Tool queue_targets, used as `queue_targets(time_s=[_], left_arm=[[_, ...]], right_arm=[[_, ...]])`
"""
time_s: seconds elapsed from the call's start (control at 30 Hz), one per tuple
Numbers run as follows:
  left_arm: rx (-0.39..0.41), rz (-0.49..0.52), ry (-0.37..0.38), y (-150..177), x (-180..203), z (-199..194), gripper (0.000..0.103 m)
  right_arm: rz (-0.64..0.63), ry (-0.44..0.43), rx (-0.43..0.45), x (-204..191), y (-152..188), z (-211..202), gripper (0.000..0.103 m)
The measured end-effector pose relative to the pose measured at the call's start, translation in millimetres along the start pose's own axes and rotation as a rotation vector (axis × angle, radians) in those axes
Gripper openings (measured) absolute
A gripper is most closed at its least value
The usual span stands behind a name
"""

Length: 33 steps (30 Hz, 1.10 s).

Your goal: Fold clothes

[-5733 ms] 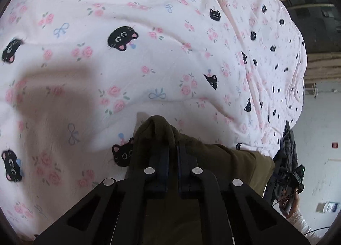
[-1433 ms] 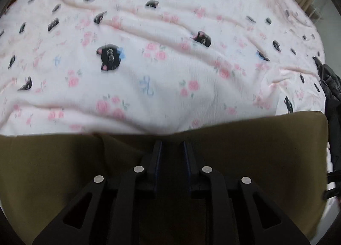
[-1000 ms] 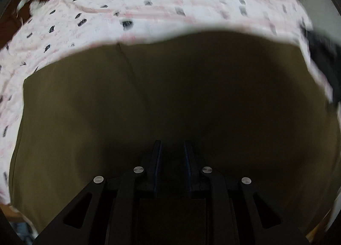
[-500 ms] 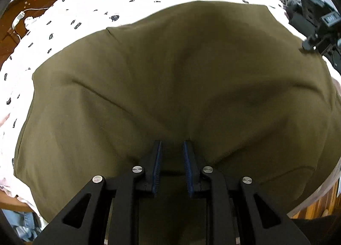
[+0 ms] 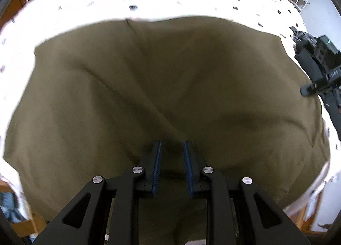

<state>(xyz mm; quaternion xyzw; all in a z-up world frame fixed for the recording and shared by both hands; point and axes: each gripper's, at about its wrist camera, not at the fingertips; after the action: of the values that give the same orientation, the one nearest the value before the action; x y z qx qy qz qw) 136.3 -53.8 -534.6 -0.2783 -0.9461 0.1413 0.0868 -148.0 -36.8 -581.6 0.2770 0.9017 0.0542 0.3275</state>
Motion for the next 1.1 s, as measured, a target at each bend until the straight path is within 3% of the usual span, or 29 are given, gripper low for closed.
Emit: queue_targets(time_s=[0.17, 0.33, 0.5, 0.8, 0.93, 1.1], left_arm=[[-0.012, 0.092, 0.024, 7, 6, 0, 0.021], [-0.034, 0.062, 0.110, 10, -3, -14, 0.021], [0.026, -0.021, 0.078, 15, -32, -41, 0.021], [0.125, -0.287, -0.088, 41, -138, -99, 0.021], [0.148, -0.376, -0.144, 74, -178, -129, 0.021], [0.166, -0.464, -0.187, 114, -221, -140, 0.021]], right_arm=[[0.009, -0.022, 0.056, -33, 13, -25, 0.014], [-0.032, -0.005, 0.100, -94, 25, -36, 0.014], [-0.073, 0.030, 0.130, -162, 29, -26, 0.014], [-0.191, 0.100, 0.106, -296, 30, 41, 0.014], [-0.265, 0.113, 0.052, -361, 34, 91, 0.014], [-0.381, 0.224, 0.003, -427, 46, 171, 0.014]])
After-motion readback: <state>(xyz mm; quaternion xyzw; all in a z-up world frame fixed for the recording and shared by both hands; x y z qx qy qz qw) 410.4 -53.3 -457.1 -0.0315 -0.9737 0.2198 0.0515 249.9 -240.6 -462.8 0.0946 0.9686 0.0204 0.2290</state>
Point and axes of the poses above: each gripper's, at about its wrist camera, not at the fingertips, and z roughly the way its jaws point, x to its right, y to its underside, and after that the axes turned 13 degrees about z, right-handed
